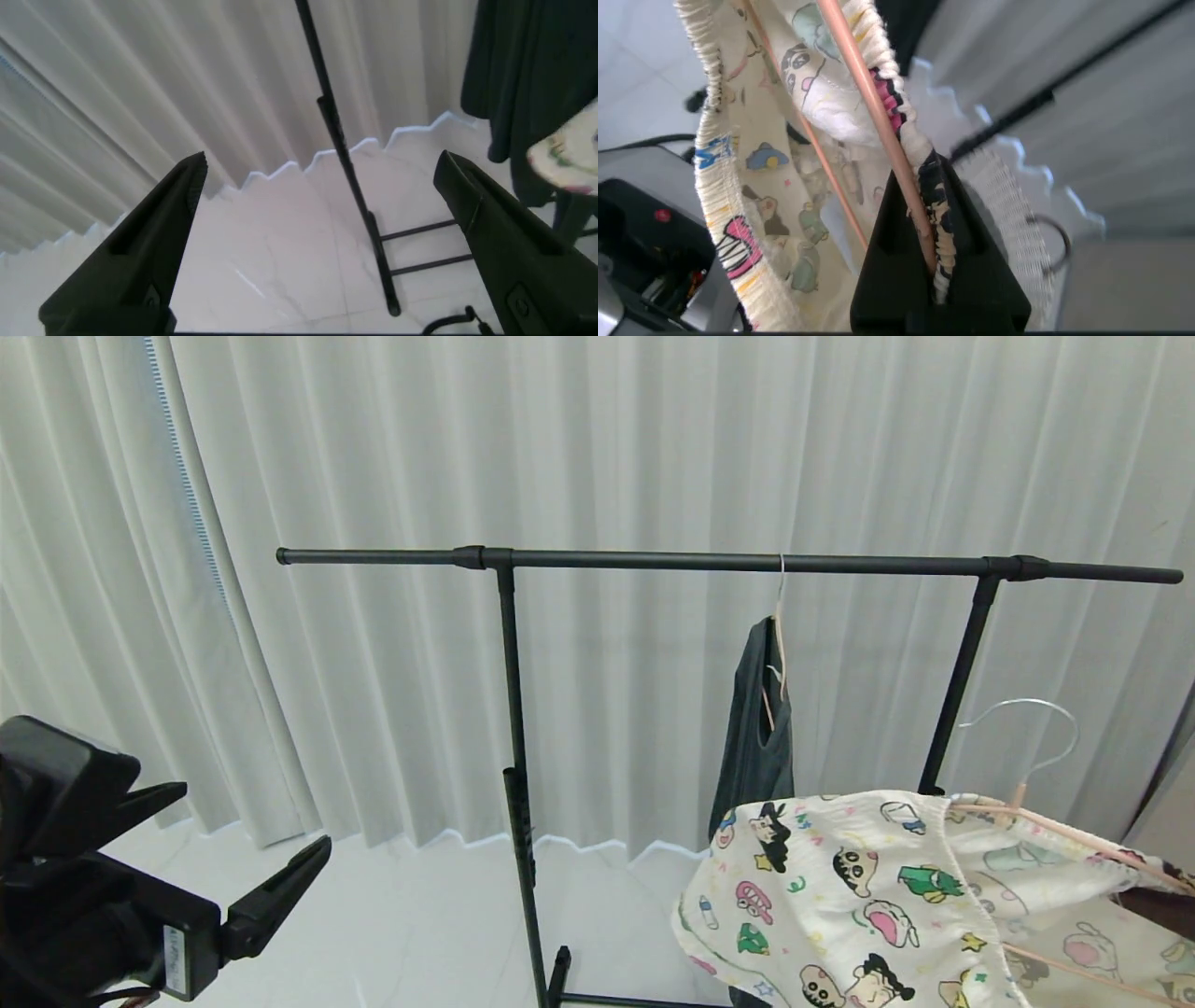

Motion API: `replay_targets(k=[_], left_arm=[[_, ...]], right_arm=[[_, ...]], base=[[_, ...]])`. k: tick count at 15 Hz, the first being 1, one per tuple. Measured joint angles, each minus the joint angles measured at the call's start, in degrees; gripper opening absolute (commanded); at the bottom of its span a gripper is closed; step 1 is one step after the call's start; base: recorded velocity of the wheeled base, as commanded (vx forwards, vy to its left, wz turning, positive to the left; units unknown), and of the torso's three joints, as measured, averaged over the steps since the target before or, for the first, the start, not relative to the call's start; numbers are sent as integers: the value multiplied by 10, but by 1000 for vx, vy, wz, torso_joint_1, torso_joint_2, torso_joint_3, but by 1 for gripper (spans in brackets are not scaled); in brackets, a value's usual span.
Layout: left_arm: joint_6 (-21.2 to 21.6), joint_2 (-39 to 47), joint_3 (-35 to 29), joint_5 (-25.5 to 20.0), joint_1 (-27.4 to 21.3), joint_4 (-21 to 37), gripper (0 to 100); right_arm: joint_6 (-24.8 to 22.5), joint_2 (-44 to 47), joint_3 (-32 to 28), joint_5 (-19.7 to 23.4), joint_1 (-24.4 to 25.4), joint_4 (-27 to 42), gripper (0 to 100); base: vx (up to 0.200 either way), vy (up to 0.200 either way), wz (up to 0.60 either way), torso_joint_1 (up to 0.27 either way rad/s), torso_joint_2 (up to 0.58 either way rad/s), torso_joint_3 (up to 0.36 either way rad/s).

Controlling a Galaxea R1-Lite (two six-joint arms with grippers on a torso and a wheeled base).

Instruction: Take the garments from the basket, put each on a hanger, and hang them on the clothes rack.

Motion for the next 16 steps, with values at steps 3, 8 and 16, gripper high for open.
replay_targets(k=[3, 8, 16], left_arm=[[1, 3, -1, 0, 23, -15, 100], [41, 4, 0, 3, 29, -27, 100], [42, 6, -1, 25, 32, -27, 100]], right_arm=[[0, -33, 1, -16, -59, 34, 0], [0, -61, 2, -18, -126, 45, 0], [5, -66, 13, -18, -167, 46, 0]], base=[[0, 0, 0, 0, 0, 0], [0, 0, 0, 0, 0, 0], [0, 0, 0, 0, 0, 0]])
